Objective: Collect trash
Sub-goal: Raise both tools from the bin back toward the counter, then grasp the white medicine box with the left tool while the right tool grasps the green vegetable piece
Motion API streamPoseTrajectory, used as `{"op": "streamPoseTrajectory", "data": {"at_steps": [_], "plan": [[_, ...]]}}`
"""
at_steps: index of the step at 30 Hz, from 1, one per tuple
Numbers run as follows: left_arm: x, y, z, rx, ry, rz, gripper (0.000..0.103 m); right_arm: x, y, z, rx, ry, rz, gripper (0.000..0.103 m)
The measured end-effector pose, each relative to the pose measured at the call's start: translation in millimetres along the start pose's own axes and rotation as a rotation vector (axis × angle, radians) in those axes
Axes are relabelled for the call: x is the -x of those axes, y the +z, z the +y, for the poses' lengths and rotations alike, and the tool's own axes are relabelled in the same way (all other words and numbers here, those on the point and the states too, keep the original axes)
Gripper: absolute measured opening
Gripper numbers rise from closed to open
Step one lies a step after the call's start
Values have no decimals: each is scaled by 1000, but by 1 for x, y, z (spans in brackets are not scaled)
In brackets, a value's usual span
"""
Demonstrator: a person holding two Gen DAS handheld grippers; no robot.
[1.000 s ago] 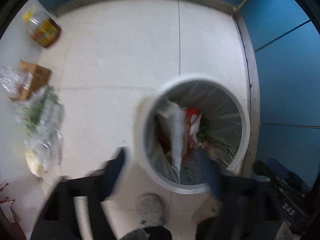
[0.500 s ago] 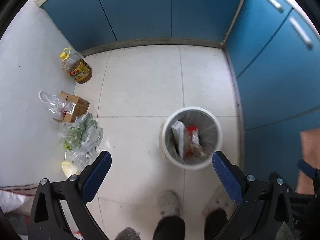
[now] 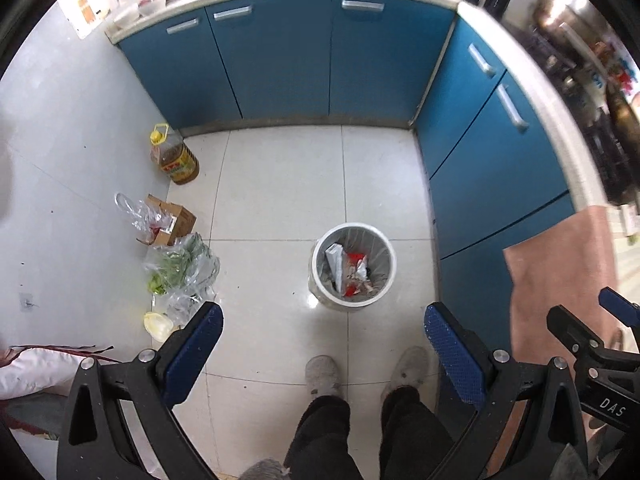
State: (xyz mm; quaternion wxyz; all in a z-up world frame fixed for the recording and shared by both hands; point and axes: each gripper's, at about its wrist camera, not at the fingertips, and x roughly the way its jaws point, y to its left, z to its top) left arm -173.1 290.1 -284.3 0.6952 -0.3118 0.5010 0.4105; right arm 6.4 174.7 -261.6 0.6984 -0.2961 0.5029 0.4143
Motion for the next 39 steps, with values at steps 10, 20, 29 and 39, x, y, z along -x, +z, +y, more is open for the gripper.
{"op": "streamPoseTrajectory", "data": {"at_steps": [10,20,29,39], "plan": [[102,-2,-17,12,28,-147,103,106,0,-13,-84,152,-130,103],[147,42,-110,-77,90,-405,103,153,-3,-143,-412,209,-259,103],[90,94,-303,-356,13,-318,103,119,-23,-354,-751,84,-258,102],[-17,81,-575,-930,-54,-119,103,67,-73,-536,-993,-37,-202,99]]}}
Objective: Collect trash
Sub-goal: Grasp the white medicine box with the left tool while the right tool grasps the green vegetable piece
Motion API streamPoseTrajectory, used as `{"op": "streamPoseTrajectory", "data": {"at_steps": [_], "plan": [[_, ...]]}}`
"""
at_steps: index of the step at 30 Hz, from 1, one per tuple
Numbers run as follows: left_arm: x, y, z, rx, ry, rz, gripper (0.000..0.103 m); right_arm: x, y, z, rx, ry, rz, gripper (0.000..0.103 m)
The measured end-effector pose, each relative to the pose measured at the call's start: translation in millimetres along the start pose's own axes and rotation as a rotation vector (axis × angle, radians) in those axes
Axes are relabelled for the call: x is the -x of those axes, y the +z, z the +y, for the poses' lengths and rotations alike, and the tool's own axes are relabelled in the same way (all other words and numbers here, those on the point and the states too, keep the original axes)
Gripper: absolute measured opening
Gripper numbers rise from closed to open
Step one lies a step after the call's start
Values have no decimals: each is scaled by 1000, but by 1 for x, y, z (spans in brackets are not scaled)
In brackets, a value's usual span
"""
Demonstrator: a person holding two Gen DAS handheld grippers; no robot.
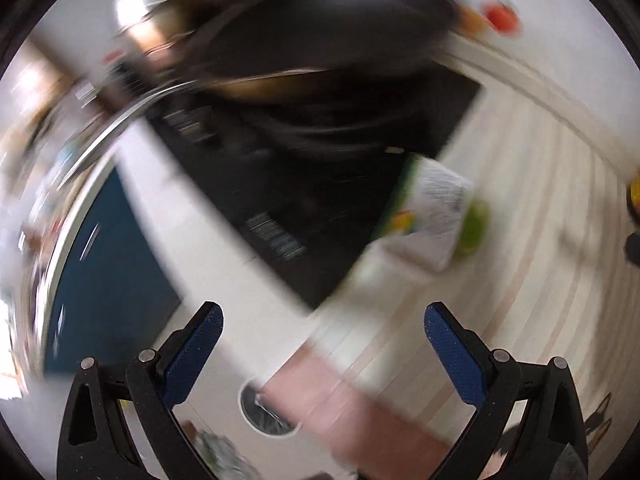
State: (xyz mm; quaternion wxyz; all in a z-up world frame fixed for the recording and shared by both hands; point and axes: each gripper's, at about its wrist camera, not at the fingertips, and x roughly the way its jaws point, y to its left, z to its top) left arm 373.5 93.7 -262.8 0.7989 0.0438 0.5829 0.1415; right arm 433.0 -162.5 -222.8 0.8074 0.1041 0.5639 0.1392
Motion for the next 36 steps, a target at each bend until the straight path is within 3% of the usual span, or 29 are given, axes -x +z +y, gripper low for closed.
{"op": "streamPoseTrajectory", "data": {"at_steps": [3,11,14,15,18,26,29,30,32,33,34,35,36], "plan": [[-34,29,-36,-119,-16,53,102,-15,9,-33,-62,-17,17,99],[-69,59,-80,-260,-51,130,102,-53,8,-69,-67,-43,96,99],[-73,59,-87,-256,-74,156,71,-61,4,-77,-94,-34,114,99],[-71,59,-85,-236,-77,153,66,-63,4,-78,-98,-30,117,99],[-63,56,-71,-137,-137,160,65,-66,5,-73,-96,-14,123,99],[-8,-7,-7,202,-113,127,65,-82,16,-25,-45,90,151,98],[0,-36,15,308,-52,122,64,-97,23,10,-25,139,151,97],[1,-46,23,343,-21,121,64,-102,25,21,-15,141,152,94],[-3,-60,34,378,7,126,63,-119,29,48,16,135,158,70],[-6,-68,41,407,6,135,61,-127,30,59,35,120,169,65],[-7,-70,54,428,2,136,48,-139,29,71,62,95,187,56],[-10,-78,63,449,-7,140,13,-150,26,82,89,59,204,50],[-14,-83,69,480,-31,153,11,-151,23,91,120,20,184,46]]}}
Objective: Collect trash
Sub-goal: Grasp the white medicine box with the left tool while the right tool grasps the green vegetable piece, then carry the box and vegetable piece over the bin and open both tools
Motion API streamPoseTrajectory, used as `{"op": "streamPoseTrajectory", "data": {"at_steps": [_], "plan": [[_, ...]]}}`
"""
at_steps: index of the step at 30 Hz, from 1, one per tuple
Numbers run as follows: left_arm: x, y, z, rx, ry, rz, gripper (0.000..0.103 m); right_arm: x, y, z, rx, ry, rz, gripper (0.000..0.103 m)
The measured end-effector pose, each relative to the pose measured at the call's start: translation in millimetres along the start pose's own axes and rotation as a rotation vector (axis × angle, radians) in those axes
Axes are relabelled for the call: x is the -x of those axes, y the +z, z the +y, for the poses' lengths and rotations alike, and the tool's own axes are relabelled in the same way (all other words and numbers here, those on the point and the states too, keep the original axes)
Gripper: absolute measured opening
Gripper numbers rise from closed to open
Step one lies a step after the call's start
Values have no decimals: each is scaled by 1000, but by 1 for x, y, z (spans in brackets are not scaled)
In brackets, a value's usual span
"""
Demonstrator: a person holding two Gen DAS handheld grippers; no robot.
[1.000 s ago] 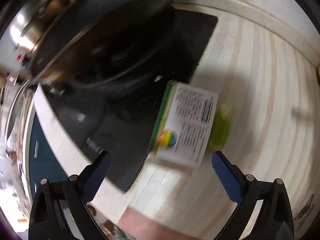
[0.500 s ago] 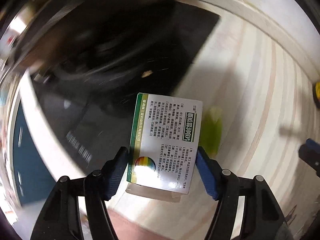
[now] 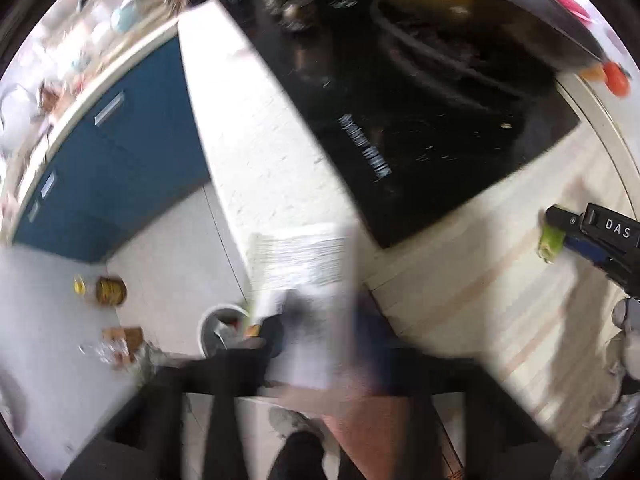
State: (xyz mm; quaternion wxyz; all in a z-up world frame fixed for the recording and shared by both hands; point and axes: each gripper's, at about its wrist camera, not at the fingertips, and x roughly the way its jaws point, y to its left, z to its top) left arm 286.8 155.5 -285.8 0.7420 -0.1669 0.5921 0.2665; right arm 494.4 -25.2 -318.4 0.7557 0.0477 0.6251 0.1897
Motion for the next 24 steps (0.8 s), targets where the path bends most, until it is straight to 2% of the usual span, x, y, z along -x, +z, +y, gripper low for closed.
{"op": "streamPoseTrajectory", "data": {"at_steps": [1,2,6,9,11,13,14,15,16,17,18,19,21,24], "plan": [[0,-3,6,18,-28,7,11,2,-1,14,51,-52,-35,24],[-6,-2,10,23,-61,21,11,-1,-3,26,92,-82,-30,8],[-20,-13,27,71,-270,50,14,2,-18,47,135,-120,-52,7],[-11,-23,63,147,-351,20,14,13,-33,48,126,-84,-48,6],[0,-31,88,186,-357,-10,16,24,-49,47,125,-55,-53,6],[7,-37,121,190,-307,-43,28,41,-69,51,139,-15,-52,6],[11,-44,136,194,-271,-60,38,48,-79,56,158,-2,-52,6],[15,-55,158,204,-213,-84,54,55,-91,61,175,16,-47,6],[15,-60,171,212,-173,-91,64,59,-102,66,187,28,-40,6],[17,-71,191,229,-130,-98,79,65,-116,73,208,45,-28,6],[18,-84,211,252,-95,-109,85,68,-128,79,227,59,-20,6],[14,-92,225,271,-66,-114,88,70,-143,90,251,79,-4,6],[1,-115,256,312,-18,-97,102,69,-171,114,297,117,34,6],[-28,-156,303,397,27,-67,102,50,-221,158,368,168,111,6]]}}
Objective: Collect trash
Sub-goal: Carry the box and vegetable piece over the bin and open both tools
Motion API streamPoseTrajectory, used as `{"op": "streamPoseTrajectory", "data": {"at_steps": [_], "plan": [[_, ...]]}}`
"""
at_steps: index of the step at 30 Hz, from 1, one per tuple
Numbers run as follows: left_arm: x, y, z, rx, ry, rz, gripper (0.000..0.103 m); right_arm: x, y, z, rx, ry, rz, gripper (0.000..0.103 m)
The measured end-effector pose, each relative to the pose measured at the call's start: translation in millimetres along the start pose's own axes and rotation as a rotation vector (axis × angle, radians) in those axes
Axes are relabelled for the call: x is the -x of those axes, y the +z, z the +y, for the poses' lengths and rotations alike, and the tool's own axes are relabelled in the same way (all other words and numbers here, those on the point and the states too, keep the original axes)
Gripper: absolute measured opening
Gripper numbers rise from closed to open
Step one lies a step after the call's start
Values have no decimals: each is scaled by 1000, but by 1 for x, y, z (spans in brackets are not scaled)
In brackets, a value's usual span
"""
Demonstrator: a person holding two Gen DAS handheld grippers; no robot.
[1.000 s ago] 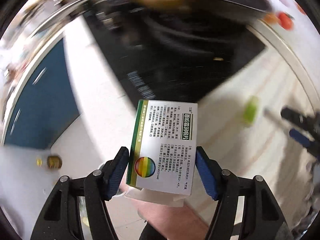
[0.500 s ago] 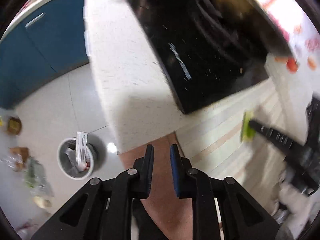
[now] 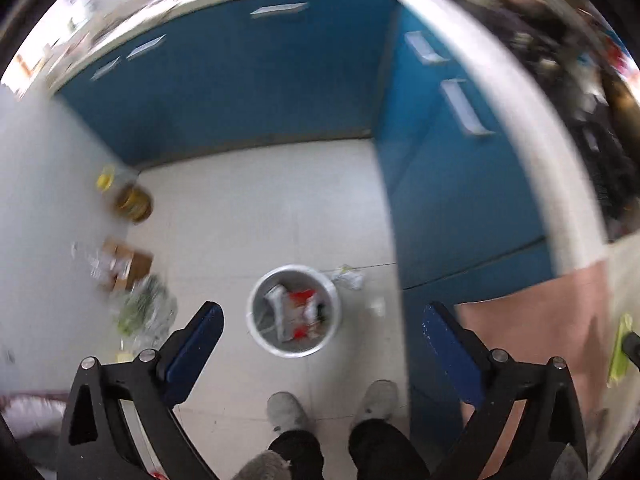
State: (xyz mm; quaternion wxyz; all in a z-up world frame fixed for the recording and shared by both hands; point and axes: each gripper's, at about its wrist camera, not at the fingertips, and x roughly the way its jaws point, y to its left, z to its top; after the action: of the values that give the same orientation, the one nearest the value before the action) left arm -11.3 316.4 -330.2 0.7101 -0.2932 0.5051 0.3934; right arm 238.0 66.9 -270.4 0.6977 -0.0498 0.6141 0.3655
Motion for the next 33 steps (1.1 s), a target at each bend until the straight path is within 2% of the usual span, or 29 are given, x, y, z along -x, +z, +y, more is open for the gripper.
{"op": "streamPoseTrajectory", "data": {"at_steps": [5,10,15,21,25,27,31,33], "plan": [[-64,-34,79,86,86,96,102,-86,-36,66,55,28,113,6],[-145,-59,122,102,180,157,102,-191,-71,104,99,8,181,6],[-238,-80,155,105,198,197,102,-332,-111,116,121,-11,242,6],[-352,-102,168,73,179,258,102,-490,-141,117,171,-71,292,6],[-403,-112,168,59,154,289,102,-553,-146,108,219,-108,299,6],[-416,-114,168,62,145,292,102,-576,-145,106,243,-122,304,6],[-420,-112,171,77,124,289,102,-603,-145,109,305,-162,323,9],[-408,-109,174,82,116,282,102,-598,-144,114,321,-180,308,18]]}}
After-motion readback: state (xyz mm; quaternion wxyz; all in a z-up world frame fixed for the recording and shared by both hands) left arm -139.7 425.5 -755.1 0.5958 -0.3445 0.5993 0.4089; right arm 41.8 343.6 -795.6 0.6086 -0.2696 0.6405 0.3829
